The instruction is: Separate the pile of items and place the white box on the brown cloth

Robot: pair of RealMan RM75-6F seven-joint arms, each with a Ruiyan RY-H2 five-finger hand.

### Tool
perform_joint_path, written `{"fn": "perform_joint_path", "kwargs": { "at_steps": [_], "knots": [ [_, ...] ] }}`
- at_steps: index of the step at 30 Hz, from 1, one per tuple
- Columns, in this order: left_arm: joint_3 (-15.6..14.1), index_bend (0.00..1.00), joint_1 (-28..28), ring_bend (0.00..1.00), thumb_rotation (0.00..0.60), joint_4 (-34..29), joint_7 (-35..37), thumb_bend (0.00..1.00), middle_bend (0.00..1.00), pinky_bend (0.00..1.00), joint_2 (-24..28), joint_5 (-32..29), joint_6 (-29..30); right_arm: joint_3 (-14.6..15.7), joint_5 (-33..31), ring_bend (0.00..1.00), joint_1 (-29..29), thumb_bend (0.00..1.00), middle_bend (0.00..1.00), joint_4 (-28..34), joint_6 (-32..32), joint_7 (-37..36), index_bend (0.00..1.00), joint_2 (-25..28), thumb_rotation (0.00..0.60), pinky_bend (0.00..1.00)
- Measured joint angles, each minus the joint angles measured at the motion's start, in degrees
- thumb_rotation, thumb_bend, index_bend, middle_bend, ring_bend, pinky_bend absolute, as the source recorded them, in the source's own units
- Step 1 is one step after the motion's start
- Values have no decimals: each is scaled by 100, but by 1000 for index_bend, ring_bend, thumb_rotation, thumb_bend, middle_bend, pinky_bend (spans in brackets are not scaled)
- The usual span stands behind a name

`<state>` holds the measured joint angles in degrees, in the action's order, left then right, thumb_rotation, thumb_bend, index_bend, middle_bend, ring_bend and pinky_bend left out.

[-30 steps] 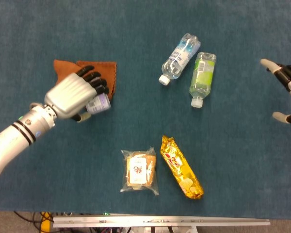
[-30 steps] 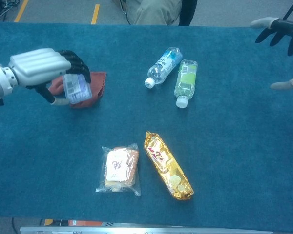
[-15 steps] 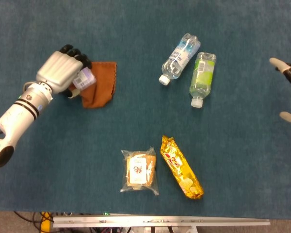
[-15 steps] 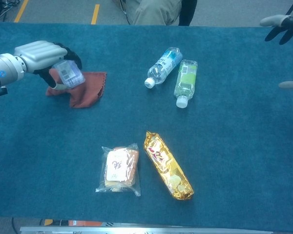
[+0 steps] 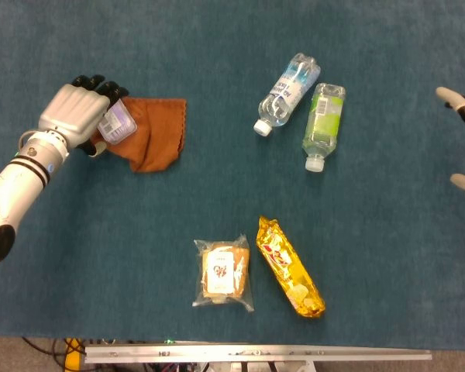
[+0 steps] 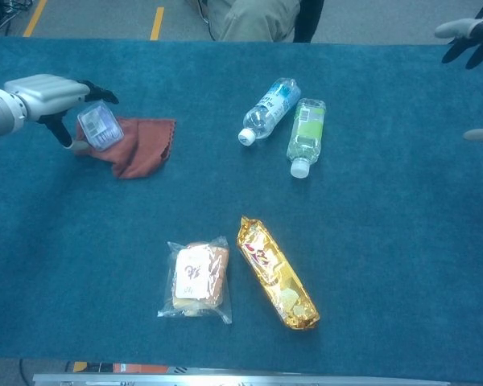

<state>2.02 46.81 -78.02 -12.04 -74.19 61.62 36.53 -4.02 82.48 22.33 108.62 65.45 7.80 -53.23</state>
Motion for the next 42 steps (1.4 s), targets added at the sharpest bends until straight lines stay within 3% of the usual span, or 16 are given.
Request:
{"fn": "perform_joint_path", "kwargs": {
  "at_steps": [6,16,29,35,42],
  "knots": [
    [19,52,-165,23,600,-515,-59,265,89,97,475,-110,398,-64,-155,295,-26,0,270,-110,34,-95,48,35,600,446],
    [96,65,-834,31,600,-1353,175,265,100,97,1274,105,1613,-135,-302,296,-163,0,275,-296,243,-193,58,47,600,447],
    [-78,123,-2262,53,600,-2127,571,265,147,97,1524,1140,3797,22,-390,296,-599,0,276,-297,635,-153,59,91,600,447],
    [-264,124,-2868,53,600,-2438,746,265,153,97,1546,1613,4493,152,-302,296,-924,0,277,-287,1009,-171,60,91,600,446],
    [-514,124,-3389,53,600,-2693,667,265,152,97,1533,1953,4918,331,-134,296,-1377,0,278,-376,1532,-146,65,-56,600,447]
  ]
}}
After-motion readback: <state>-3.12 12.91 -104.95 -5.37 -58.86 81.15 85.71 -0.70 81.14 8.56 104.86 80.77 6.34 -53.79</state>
